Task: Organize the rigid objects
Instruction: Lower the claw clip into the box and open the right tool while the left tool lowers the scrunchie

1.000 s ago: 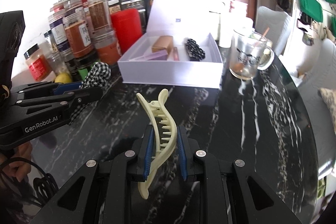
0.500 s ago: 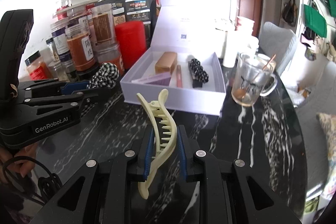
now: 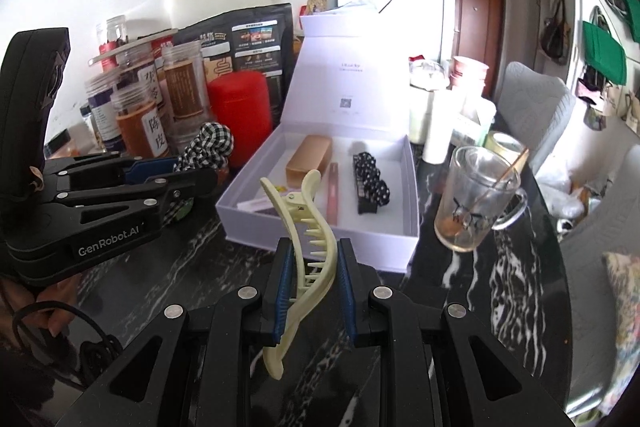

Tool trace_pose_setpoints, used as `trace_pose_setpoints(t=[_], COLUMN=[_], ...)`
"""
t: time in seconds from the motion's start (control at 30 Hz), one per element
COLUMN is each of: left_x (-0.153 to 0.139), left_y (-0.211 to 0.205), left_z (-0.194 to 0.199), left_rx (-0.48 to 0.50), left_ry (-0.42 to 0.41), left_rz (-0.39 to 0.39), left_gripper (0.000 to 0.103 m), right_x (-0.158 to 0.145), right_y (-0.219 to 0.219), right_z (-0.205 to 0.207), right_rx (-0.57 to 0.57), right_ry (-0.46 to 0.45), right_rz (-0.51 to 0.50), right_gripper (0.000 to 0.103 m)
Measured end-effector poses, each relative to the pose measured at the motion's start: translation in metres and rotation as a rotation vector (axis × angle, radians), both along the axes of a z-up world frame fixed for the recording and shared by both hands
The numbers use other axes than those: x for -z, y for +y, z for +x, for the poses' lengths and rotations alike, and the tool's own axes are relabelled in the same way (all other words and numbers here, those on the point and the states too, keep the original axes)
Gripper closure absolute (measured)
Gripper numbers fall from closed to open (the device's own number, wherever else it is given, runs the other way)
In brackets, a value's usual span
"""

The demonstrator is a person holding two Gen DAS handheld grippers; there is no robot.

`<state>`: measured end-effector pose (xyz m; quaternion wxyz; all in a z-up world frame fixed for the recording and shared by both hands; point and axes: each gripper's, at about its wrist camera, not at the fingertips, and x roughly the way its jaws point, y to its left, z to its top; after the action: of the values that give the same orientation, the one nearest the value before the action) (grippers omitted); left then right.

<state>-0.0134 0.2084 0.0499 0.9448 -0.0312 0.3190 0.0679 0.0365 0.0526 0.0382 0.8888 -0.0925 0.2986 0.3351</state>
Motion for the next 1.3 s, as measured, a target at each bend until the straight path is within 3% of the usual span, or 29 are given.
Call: trace_pose_setpoints(t=[0.8,1.3], left_x=[-0.015,-0.013], left_y=[0.035,0.065], left_z=[0.092,0.142], left_rx=[-0.010,-0.050], left_ry=[-0.047,-0.020], left_rz=[-0.005,-0.009], left_gripper=[0.078,0.078], right_x=[-0.029,-0.030], right_y=[0.010,0.042], right_z=[0.085,0.137], right_rx=[0.062,0.070], right_ry=[-0.053,-0.069], right_rz=[0.006,0.001], right_gripper=[0.081,0.081])
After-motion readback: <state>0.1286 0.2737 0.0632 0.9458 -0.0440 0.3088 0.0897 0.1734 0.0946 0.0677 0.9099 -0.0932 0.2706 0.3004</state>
